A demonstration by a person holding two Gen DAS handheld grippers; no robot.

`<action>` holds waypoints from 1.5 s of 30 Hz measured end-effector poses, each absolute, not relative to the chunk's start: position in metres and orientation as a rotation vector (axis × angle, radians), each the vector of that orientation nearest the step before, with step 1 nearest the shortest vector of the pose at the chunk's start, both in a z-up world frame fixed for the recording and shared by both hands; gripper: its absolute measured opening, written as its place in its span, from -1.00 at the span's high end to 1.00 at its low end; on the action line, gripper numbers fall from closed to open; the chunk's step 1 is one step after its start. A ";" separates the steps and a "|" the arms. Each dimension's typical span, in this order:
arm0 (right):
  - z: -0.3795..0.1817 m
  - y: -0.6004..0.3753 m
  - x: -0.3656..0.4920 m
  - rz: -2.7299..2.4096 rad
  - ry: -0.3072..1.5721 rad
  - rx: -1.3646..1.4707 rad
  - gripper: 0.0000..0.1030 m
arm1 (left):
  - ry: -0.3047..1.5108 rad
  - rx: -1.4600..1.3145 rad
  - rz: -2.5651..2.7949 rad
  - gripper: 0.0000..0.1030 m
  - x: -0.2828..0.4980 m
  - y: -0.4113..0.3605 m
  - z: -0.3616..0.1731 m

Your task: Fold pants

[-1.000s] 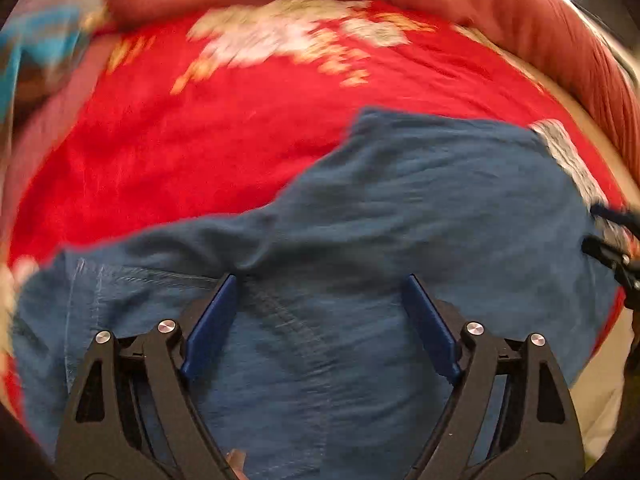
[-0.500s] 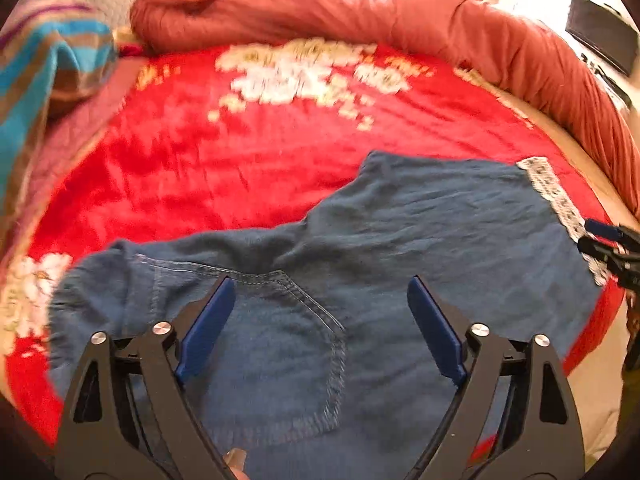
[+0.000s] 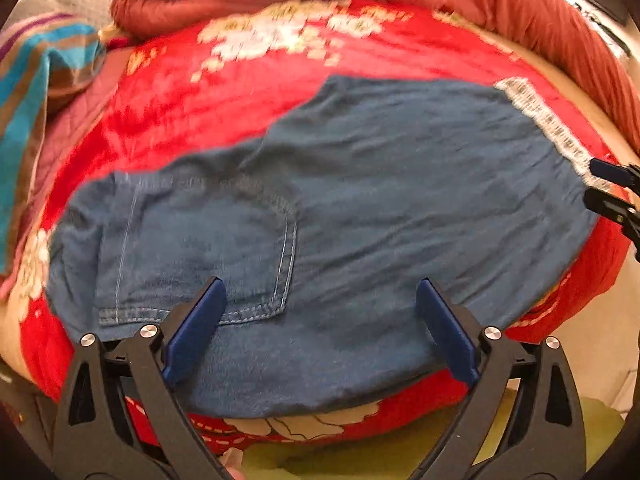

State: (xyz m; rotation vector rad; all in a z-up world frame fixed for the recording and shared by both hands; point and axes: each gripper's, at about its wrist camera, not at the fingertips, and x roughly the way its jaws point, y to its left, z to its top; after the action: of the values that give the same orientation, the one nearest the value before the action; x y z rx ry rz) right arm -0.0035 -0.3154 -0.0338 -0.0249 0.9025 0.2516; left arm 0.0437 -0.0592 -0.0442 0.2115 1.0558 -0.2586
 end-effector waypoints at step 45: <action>0.029 -0.375 -0.046 0.084 0.707 0.067 -0.82 | 0.817 0.187 -0.351 -0.81 0.014 -0.099 0.033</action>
State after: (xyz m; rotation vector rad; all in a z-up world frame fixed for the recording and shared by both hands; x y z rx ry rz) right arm -0.0459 -0.3752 0.0288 0.0673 0.7072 0.0838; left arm 0.0144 -0.0993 0.0329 0.1873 0.8170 -0.3510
